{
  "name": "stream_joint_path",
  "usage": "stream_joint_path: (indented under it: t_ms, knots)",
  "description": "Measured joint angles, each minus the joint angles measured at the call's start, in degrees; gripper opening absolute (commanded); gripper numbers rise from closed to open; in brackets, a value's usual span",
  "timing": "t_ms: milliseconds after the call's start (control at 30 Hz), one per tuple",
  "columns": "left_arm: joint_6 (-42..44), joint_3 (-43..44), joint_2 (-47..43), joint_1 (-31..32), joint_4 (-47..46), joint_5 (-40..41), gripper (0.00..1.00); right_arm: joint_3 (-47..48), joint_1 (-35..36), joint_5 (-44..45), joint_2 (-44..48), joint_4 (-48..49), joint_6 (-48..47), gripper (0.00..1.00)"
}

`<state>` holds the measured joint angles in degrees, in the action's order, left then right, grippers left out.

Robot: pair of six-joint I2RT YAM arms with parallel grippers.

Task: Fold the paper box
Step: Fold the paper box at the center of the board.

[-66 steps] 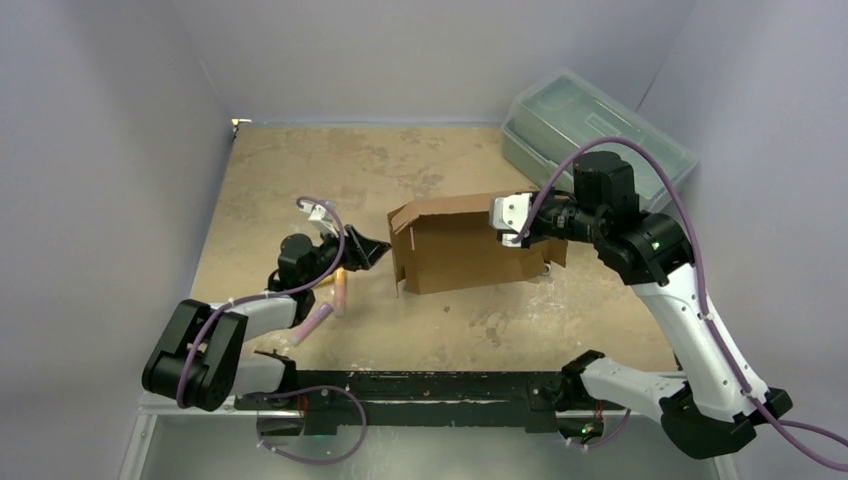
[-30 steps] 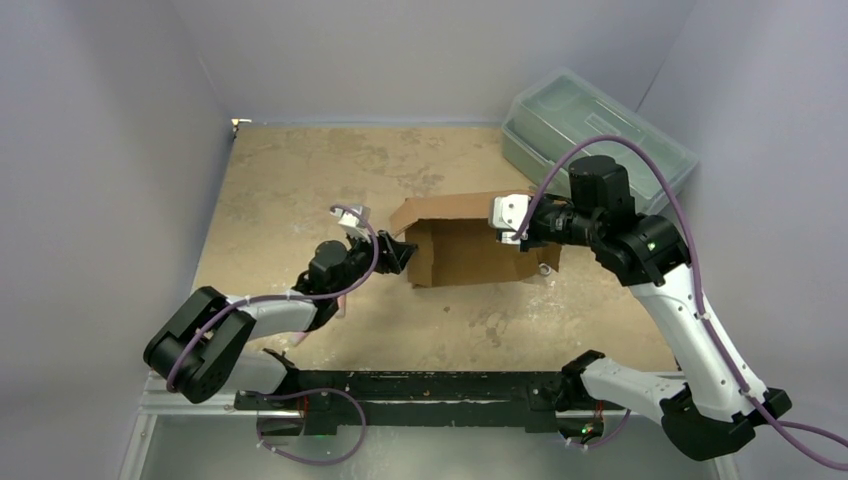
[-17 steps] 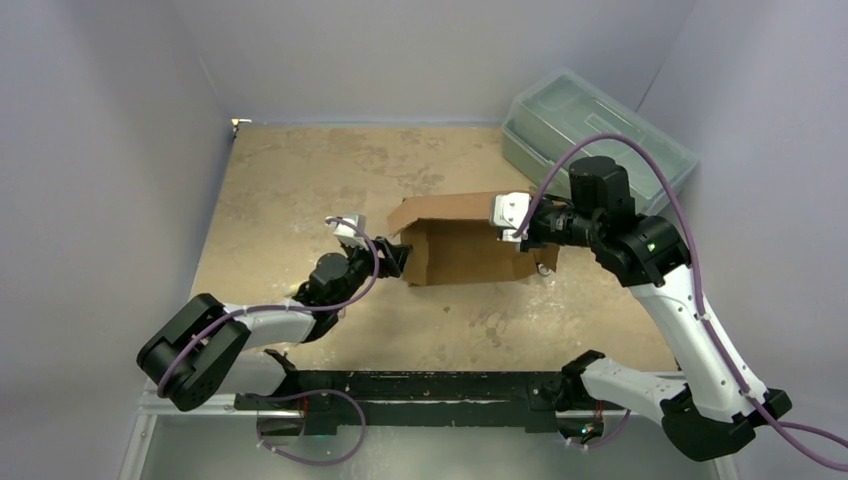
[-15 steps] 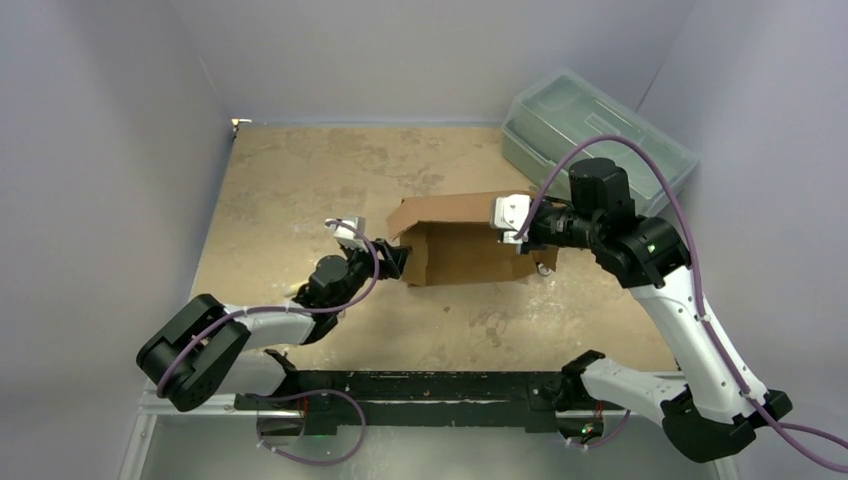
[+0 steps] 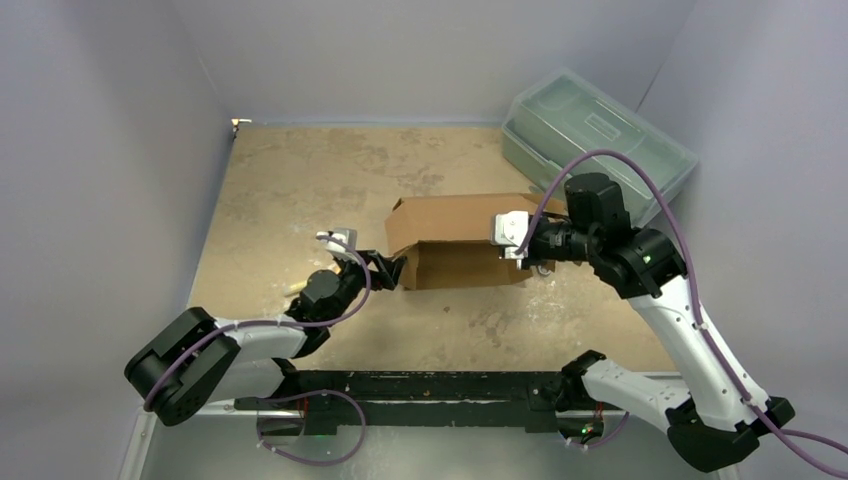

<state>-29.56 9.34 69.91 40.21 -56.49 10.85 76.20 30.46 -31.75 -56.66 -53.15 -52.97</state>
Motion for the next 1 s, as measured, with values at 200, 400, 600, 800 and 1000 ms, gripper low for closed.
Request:
stream_joint_path:
  t_ms: [200,400,600,800,1000]
  knots:
    - [-0.5,-0.2,0.5,0.1,-0.2,0.0,0.82,-1.4,0.4,-1.0,0.3,0.0,0.5,0.0]
    - [-0.9,0.1,1.6,0.5,0.1,1.4,0.82,-1.7,0.6,-1.4,0.8,0.1,1.2,0.0]
    - [-1.3,0.0,1.2,1.3,-1.3,1.8,0.87,-1.7,0.6,-1.3,0.8,1.0,2.6,0.0]
    - [-1.7,-1.0,1.8,1.6,-4.5,1.9,0.93,-1.8,0.6,-1.4,0.8,1.5,3.2,0.0]
    - [-2.3,-1.0,2.9,2.5,-6.2,3.7,0.97,-2.6,0.7,-1.5,0.8,1.8,3.7,0.0]
